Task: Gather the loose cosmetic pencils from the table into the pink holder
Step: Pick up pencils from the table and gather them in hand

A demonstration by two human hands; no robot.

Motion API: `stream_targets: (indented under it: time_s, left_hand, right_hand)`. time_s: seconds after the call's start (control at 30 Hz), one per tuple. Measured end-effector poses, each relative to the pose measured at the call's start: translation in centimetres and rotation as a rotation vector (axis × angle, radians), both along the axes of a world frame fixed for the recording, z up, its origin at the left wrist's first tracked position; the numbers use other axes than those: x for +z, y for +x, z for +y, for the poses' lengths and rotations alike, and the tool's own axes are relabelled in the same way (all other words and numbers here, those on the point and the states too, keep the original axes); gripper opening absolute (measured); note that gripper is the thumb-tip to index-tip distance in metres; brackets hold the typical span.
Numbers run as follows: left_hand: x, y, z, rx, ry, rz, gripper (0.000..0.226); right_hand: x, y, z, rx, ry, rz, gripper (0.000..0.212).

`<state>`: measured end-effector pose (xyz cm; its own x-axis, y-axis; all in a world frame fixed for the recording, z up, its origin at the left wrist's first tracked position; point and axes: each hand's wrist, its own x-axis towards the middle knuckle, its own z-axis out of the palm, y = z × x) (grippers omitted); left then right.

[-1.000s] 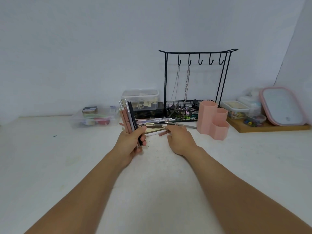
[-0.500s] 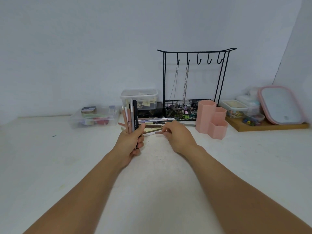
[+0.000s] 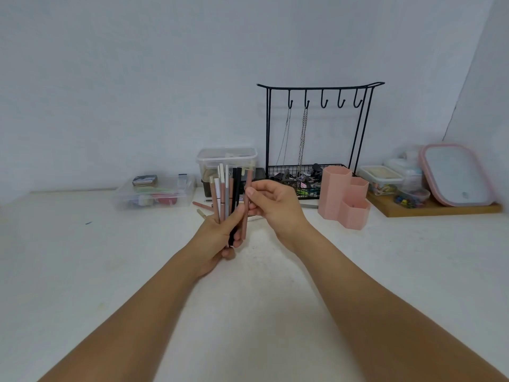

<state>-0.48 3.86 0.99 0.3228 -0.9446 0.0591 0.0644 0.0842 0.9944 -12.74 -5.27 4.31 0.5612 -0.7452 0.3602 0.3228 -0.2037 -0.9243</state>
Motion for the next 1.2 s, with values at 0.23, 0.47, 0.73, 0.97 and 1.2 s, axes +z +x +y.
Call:
stream_targets:
  time_s: [0.23, 0.47, 0.73, 0.97, 1.2]
  left_hand:
    - [-0.3, 0.0, 0.1, -0.034, 0.02, -0.087, 0.025]
    - [-0.2, 0.3, -0.1, 0.069, -0.005, 0.027, 0.024]
    - [-0.2, 0.6, -0.2, 0.096, -0.071, 0.097, 0.03]
    - [-0.1, 0.6, -0.3, 0.041, -0.053, 0.104, 0.038]
    - [-0.6, 0.5, -0.4, 0.052, -0.005, 0.056, 0.027]
  right_hand:
    - [-0.8, 0.5, 0.5, 0.102, 0.119, -0.031, 0.01]
    - [-2.4, -1.6, -3.6, -0.474, -0.354, 0.348, 0.016]
    - [-5.3, -3.5, -8.1, -0.572, -0.486, 0.905, 0.053]
    - [-4.3, -3.3, -9.4, -0.584, -0.613, 1.072, 0.04]
    - [-4.5, -3.2, -9.6, -0.697, -0.634, 1.021, 0.024]
